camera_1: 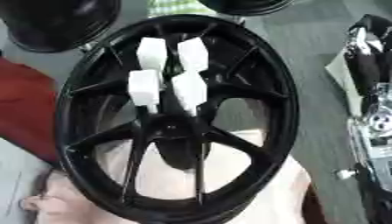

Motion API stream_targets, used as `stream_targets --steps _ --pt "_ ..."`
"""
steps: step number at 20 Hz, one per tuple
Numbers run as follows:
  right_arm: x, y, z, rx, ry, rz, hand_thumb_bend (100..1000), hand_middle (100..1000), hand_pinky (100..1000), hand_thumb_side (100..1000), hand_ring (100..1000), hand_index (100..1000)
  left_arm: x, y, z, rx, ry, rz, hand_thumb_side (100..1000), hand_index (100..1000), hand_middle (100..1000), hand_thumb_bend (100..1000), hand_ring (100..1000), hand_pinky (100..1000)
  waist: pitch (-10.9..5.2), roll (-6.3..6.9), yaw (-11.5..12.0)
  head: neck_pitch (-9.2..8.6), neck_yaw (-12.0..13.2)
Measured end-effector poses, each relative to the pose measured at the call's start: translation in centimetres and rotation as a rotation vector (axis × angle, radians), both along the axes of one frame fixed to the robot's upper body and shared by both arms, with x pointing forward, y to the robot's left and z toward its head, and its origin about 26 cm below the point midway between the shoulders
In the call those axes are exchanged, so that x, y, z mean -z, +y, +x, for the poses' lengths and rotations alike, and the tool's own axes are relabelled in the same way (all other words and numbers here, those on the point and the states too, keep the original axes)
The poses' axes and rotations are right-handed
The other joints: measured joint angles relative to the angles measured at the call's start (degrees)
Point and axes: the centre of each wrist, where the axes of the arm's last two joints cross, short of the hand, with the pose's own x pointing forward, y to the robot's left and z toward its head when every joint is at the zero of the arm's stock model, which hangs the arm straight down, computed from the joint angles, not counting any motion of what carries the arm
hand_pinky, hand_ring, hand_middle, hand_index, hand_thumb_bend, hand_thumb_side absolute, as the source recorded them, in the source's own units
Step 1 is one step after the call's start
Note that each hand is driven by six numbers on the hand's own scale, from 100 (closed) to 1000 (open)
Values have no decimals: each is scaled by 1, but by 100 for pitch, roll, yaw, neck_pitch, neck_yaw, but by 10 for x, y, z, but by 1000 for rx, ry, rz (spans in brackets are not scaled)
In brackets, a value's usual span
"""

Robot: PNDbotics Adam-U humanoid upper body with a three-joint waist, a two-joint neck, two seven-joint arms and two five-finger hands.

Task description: Pull the pin out of the wheel hub.

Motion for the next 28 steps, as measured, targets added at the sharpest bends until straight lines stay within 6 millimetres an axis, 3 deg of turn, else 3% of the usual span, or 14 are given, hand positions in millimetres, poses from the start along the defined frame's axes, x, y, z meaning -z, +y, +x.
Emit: stream_targets --steps 9,18,23,28 --pt "0 0 0 1 5 -5 100 708 864 560 957 774 -1 -2 4 -37 -1 55 393 748 600 100 650 707 3 -8 -34 -10 17" --pt "0 0 0 -1 9 -5 100 708 865 559 958 775 -1 -19 23 -93 -21 160 431 777 616 100 682 723 3 -10 -75 -9 72" --pt "1 1 0 -7 19 -6 100 709 865 560 959 775 -8 -40 38 -123 -27 210 464 807 630 100 698 733 3 -10 -104 0 104" --pt "2 1 0 -7 25 -7 100 709 865 560 959 775 0 -58 58 -167 -26 240 526 829 658 100 725 750 3 -10 -115 2 147"
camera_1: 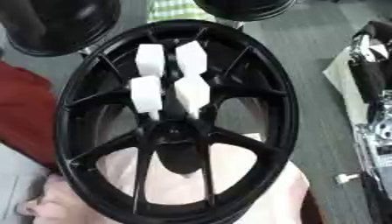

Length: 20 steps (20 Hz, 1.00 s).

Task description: Pull the pin out of the wheel hub.

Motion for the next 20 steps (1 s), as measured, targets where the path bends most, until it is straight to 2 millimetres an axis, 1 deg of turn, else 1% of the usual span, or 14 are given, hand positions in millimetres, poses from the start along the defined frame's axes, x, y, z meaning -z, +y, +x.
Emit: stream_targets --steps 5,7,14,15,16,18,20 --pt "0 0 0 -3 3 -1 100 709 865 561 960 775 8 -16 15 -27 -13 21 546 854 694 100 754 769 0 0 -43 0 59" --pt "1 1 0 -6 6 -1 100 709 865 562 960 775 11 -19 20 -38 -12 23 566 862 712 100 765 777 0 0 -66 0 83" --pt "-1 2 2 -12 4 -1 100 709 865 563 961 775 19 -29 36 -79 -14 31 564 880 738 100 783 792 0 0 -122 0 146" --pt "0 2 2 -14 6 -1 100 710 865 563 961 776 20 -30 38 -82 -14 32 544 882 744 100 788 798 0 1 -137 -1 157" --pt "0 3 2 -16 8 -1 100 710 865 563 961 776 20 -32 39 -85 -15 35 505 884 748 100 792 802 0 2 -143 -1 170" --pt "1 3 3 -18 12 -1 100 710 865 564 962 776 22 -33 42 -92 -19 43 501 886 750 119 794 806 0 2 -151 -1 198" --pt "0 3 3 -22 11 -2 100 710 865 564 962 776 24 -35 44 -98 -20 50 472 887 753 153 798 810 0 2 -182 -3 224"
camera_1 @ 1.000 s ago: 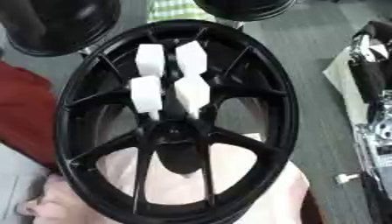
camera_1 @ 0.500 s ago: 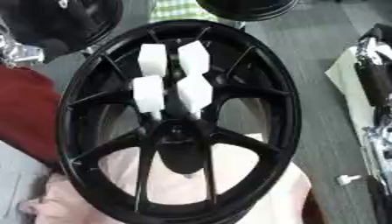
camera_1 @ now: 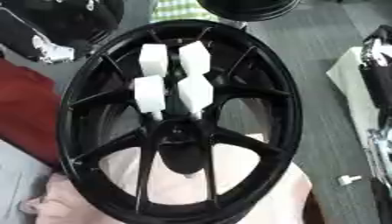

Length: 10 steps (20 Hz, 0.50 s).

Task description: Pull the pin out of the wheel hub.

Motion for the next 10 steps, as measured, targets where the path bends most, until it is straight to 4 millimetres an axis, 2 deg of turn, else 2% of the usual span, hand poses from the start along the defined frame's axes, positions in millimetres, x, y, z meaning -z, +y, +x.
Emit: stream_targets --steps 10 --pt "0 2 2 -16 3 -2 100 711 867 562 964 777 7 -9 12 -30 1 8 585 889 754 144 800 814 100 1 -121 -54 130"
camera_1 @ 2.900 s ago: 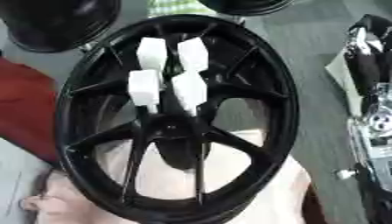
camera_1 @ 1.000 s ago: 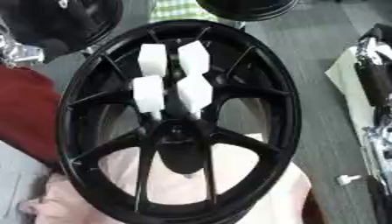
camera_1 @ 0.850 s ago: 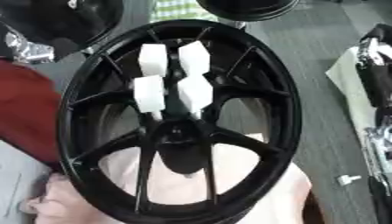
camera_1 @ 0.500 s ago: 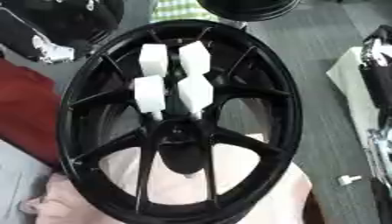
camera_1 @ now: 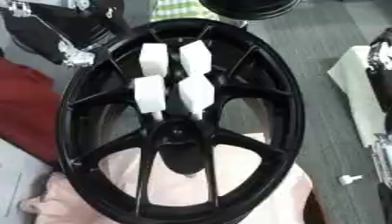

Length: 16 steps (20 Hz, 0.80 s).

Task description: Pull the pin out of the wheel hub.

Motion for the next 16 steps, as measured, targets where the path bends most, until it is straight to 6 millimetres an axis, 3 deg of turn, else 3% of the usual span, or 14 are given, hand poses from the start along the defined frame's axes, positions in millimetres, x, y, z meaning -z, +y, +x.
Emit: stream_targets --steps 8,12,16 --pt "0 2 2 -16 1 2 100 712 868 569 965 777 3 -6 4 -17 -11 -10 598 899 766 195 810 825 70 1 -62 -21 51" --pt "0 2 2 -20 4 3 100 710 868 571 965 777 2 -7 5 -30 -46 -19 668 903 775 317 828 850 87 16 -75 -44 64" --pt "0 3 2 -28 7 2 100 709 868 570 964 777 2 -10 5 -25 -81 -28 659 903 773 359 841 865 102 18 -95 -50 100"
